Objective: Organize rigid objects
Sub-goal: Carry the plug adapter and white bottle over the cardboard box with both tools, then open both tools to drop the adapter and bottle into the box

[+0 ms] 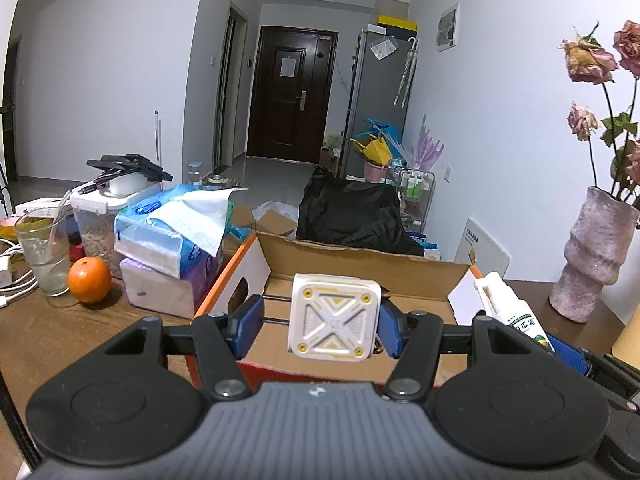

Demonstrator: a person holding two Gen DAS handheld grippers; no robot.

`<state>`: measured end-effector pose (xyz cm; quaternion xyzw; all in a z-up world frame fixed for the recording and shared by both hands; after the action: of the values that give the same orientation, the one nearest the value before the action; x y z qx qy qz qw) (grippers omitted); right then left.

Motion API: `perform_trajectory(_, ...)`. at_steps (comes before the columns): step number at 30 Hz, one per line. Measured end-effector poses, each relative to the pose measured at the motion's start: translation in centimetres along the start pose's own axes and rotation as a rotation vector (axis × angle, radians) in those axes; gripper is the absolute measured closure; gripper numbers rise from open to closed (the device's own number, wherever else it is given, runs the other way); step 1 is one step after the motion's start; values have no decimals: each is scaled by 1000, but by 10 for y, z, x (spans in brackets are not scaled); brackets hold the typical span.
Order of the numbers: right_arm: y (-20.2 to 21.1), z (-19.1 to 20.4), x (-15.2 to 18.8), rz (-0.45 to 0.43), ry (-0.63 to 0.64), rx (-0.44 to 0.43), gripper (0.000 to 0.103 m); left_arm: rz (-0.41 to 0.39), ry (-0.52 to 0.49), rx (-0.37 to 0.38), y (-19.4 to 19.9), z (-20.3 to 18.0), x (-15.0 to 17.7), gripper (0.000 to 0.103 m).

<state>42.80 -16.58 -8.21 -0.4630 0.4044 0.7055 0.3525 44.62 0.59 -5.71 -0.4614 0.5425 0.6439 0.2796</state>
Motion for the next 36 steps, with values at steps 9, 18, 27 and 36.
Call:
perform_trajectory(9, -31, -2, -6, 13, 7, 11, 76, -1, -17, -16, -30, -10, -10, 43)
perform_trajectory(18, -56, -9, -16, 19, -7, 26, 76, 3, -31, -41, -55, -19, -16, 43)
perform_trajectory(27, -77, -19, -16, 51, -21, 40, 77, -1, -51, -61, -78, -27, -20, 43)
perform_trajectory(36, -93, -26, -10, 91, -26, 53, 77, 40, -103, -107, -102, -33, -7, 43)
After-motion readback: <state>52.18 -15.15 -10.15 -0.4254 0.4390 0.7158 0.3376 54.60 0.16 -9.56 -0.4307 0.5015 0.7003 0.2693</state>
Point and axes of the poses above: each gripper's, at about its wrist camera, not at the fingertips, and y roughly against the way its jaws point, z to its left, x to its underside, the point moved 9 cm from there along -y, roughly the way its jaws point, and after that the axes turned 14 degrees about -x, right-handed, at the moved point
